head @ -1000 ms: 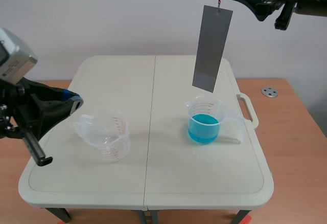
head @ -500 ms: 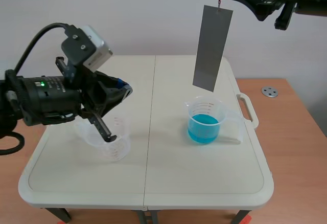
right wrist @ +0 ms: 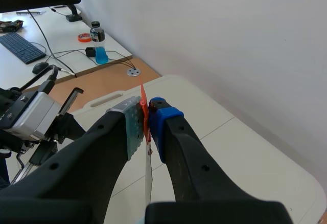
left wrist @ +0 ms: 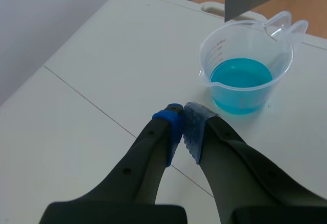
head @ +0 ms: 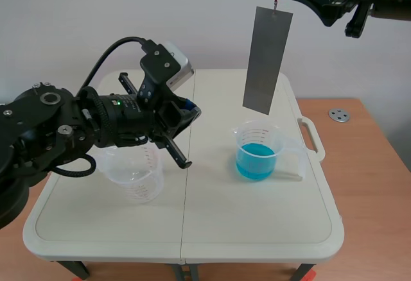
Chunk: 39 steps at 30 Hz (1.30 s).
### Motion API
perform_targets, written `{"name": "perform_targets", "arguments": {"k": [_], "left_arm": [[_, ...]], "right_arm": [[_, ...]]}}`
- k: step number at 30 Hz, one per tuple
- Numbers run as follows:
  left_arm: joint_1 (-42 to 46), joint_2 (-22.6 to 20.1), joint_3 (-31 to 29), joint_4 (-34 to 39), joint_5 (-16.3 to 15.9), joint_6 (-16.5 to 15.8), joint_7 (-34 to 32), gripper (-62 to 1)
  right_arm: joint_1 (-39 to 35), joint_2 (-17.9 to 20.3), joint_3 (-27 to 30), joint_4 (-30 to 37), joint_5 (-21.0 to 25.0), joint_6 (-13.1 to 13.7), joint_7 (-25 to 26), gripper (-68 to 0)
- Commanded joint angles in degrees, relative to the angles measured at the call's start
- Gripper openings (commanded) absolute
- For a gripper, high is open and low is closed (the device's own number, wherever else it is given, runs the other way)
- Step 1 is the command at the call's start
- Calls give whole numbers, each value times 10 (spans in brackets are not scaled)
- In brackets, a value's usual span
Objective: Hold the metal plate by the orange handle, dip it into the blue solution, take it out and point at it, then put the plate back in the beaker on the left.
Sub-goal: 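Point at the plate with the left hand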
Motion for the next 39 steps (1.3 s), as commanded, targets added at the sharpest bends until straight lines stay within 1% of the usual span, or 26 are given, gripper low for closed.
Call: {"name": "perform_targets", "arguments": {"k": [1,14,39], "left_arm": [[-11,8,-2,6,1,1,-8,-564],[-24,46,-1,2,41,1,-17,-564],[-24,47,-1,2,45,1,-17,-565]], "right_arm": [[9,3,5,10,7,7,9,-660],[9,3,5,10,7,7,9,-660],[9,3,5,10,7,7,9,-660]]}}
